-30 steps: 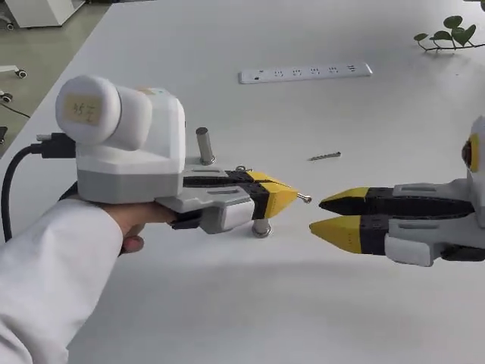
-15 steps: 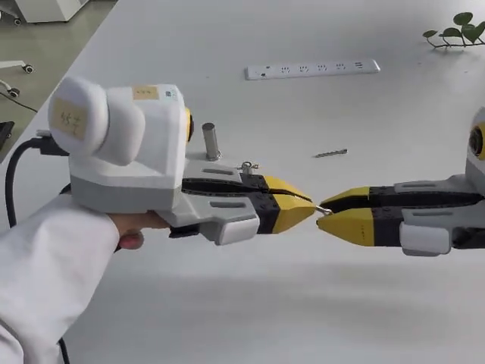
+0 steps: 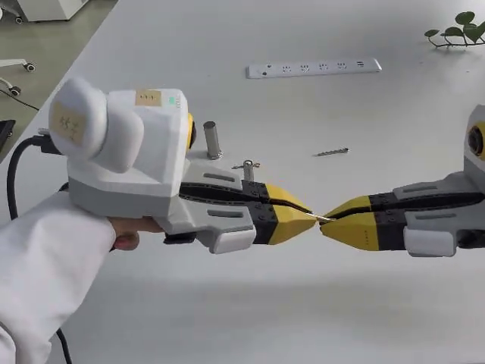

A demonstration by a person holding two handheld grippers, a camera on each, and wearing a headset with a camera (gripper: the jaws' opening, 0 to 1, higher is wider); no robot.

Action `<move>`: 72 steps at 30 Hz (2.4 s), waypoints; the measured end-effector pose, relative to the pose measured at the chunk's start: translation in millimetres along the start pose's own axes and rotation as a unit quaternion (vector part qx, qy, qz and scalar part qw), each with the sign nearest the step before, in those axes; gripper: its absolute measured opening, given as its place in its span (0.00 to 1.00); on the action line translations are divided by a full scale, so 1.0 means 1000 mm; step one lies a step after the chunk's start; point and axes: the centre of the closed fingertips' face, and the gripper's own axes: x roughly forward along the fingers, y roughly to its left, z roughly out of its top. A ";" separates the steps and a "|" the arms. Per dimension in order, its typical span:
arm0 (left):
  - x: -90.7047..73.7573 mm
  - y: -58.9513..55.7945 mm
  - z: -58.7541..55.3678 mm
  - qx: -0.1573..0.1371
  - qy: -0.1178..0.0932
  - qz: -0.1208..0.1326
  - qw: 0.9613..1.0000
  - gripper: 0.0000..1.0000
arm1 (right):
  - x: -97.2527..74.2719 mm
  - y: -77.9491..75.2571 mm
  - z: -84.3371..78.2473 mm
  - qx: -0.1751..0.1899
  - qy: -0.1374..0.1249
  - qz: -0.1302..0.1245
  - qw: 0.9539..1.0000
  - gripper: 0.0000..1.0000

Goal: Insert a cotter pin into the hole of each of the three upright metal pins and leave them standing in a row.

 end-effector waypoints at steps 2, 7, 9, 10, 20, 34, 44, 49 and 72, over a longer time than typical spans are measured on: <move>0.001 -0.001 -0.004 0.006 0.008 -0.002 1.000 0.01 | 0.000 0.001 -0.002 -0.007 0.008 0.001 1.000 0.00; 0.003 -0.001 -0.011 0.019 0.025 0.000 1.000 0.01 | 0.000 0.002 -0.004 -0.031 0.027 -0.002 0.999 0.00; 0.003 -0.001 -0.012 0.024 0.028 0.000 0.999 0.01 | 0.000 0.003 -0.005 -0.042 0.034 -0.002 0.999 0.00; 0.003 -0.001 -0.013 0.025 0.028 0.000 0.999 0.01 | 0.000 0.003 -0.006 -0.042 0.035 -0.002 0.998 0.00; 0.001 0.018 -0.019 0.053 0.034 0.037 0.997 0.23 | 0.000 -0.010 -0.004 -0.053 0.037 -0.021 0.998 0.00; -0.005 0.076 -0.056 0.021 0.066 0.149 0.986 0.50 | -0.003 -0.055 -0.009 -0.080 0.065 -0.073 0.992 0.00; 0.005 0.098 -0.068 0.002 0.074 0.158 0.985 0.43 | 0.003 -0.081 -0.014 -0.092 0.106 -0.075 0.987 0.00; 0.014 0.101 -0.074 -0.006 0.081 0.148 0.986 0.39 | 0.006 -0.089 -0.018 -0.098 0.120 -0.073 0.985 0.00; 0.024 0.113 -0.083 -0.022 0.079 0.143 0.986 0.12 | 0.016 -0.098 -0.024 -0.110 0.141 -0.057 0.982 0.00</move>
